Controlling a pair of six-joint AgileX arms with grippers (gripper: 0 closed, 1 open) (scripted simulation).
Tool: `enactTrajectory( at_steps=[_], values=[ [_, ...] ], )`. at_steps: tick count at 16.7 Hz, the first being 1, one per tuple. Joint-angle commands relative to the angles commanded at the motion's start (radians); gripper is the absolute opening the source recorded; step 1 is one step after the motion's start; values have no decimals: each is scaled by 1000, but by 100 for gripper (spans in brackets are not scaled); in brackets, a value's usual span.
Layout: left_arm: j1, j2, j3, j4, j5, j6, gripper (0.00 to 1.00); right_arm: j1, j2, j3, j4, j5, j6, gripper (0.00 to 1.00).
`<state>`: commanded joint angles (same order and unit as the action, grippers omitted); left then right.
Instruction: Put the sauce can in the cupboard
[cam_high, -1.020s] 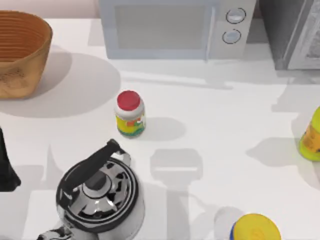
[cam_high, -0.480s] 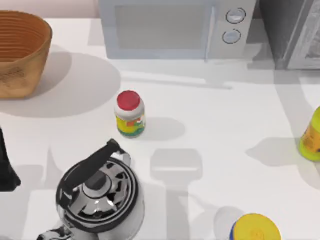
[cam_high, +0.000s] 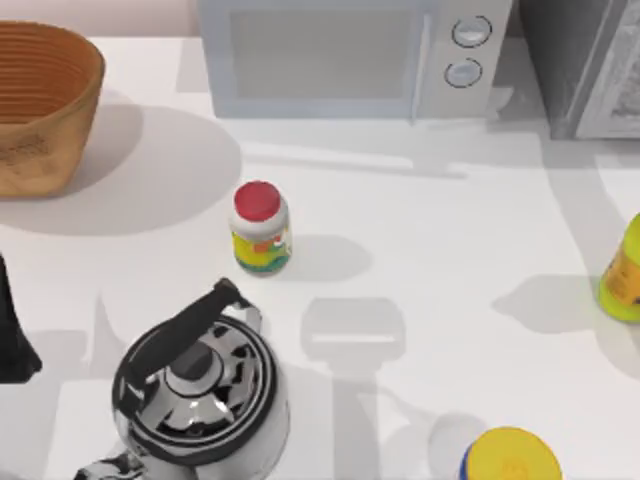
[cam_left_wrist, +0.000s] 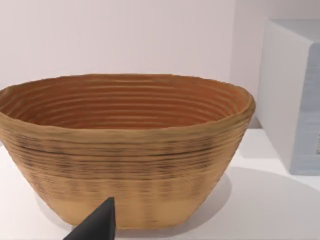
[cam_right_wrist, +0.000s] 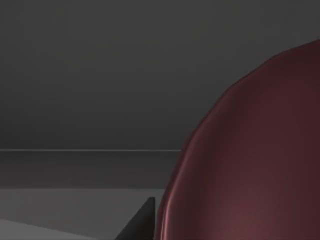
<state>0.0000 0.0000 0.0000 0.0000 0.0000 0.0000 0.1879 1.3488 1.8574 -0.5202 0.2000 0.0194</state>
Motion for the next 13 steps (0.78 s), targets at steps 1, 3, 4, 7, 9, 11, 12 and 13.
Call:
enactTrajectory(
  at_steps=[1,3,4,7,9,11,12,13],
  values=[
    [0,0,0,0,0,0,100,-1,2,2,0,0,0,0],
    [0,0,0,0,0,0,100,-9,39,36,6,-5,0,0],
    [0,0,0,0,0,0,100,-15,72,68,11,-10,0,0],
    [0,0,0,0,0,0,100,-37,225,200,30,-28,0,0],
    [0,0,0,0,0,0,100,-55,336,282,45,-43,0,0],
    [0,0,0,0,0,0,100,-71,436,360,61,-60,-1,0],
    [0,0,0,0,0,0,100,-78,472,393,69,-67,-1,0],
    [0,0,0,0,0,0,100,-82,497,418,75,-72,-1,0]
  ],
)
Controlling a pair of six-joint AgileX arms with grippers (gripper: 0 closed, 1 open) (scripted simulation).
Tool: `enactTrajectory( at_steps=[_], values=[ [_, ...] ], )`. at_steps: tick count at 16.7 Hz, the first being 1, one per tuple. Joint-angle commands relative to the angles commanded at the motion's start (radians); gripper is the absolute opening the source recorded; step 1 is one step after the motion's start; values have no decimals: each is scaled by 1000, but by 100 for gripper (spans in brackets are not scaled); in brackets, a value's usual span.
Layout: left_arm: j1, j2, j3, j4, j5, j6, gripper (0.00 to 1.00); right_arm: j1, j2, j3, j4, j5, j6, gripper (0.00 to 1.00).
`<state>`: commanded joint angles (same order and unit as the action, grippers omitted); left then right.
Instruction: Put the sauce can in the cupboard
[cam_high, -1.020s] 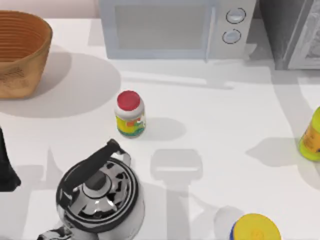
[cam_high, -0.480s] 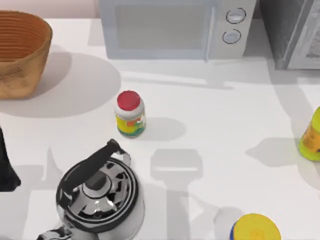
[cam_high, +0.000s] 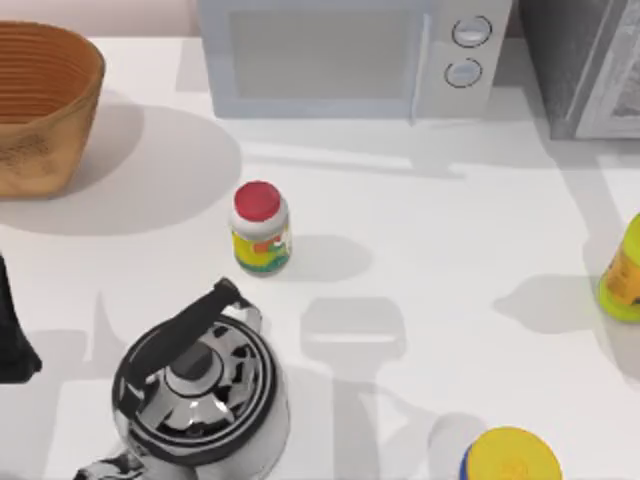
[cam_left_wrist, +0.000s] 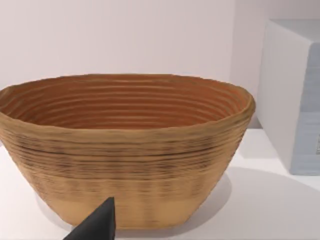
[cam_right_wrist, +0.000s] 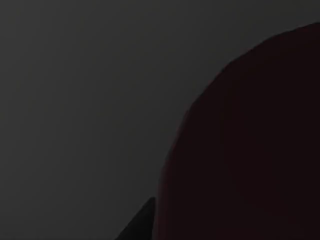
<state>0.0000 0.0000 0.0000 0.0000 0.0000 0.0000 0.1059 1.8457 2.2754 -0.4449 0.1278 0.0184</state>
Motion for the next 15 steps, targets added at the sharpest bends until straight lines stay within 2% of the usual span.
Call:
enactTrajectory(
  at_steps=[5,15],
  values=[
    [0,0,0,0,0,0,100,-3,20,20,5,-5,0,0],
    [0,0,0,0,0,0,100,-3,20,20,5,-5,0,75]
  ],
)
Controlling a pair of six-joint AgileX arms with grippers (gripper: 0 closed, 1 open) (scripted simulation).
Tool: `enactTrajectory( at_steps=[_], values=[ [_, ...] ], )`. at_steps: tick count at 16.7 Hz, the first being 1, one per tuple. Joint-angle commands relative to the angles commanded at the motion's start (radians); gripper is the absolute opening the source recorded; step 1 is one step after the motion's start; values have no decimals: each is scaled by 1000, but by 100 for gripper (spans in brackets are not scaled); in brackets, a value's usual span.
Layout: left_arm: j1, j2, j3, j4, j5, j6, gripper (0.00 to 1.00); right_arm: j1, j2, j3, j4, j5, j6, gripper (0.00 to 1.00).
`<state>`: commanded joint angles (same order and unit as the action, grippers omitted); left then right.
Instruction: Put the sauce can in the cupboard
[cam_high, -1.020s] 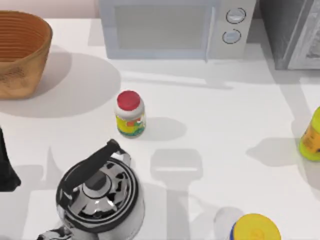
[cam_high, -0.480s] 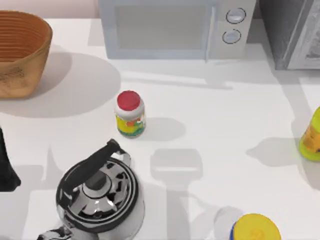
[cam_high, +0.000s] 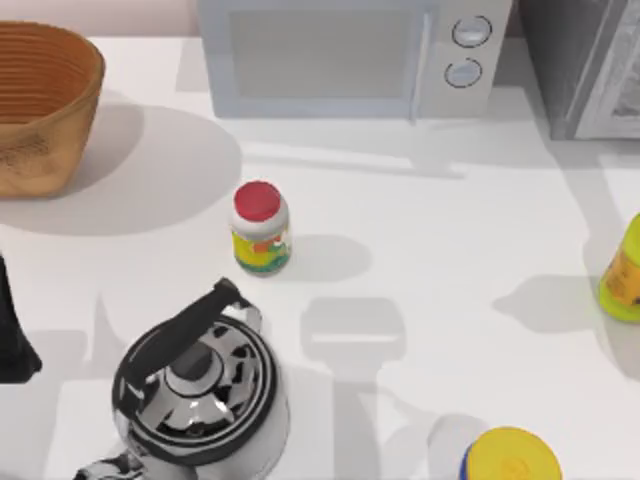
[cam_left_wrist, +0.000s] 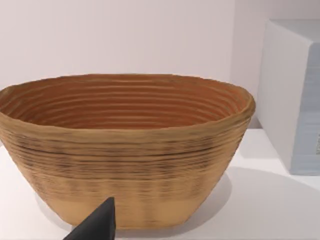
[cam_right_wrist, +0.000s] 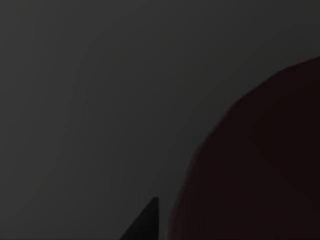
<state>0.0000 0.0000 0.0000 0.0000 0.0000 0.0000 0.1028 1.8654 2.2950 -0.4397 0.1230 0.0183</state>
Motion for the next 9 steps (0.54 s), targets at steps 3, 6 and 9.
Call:
enactTrajectory(
  at_steps=[3,6,9],
  values=[
    [0,0,0,0,0,0,100,0,0,0,0,0,0,98],
    [0,0,0,0,0,0,100,0,0,0,0,0,0,100],
    [0,0,0,0,0,0,100,0,0,0,0,0,0,100]
  ],
)
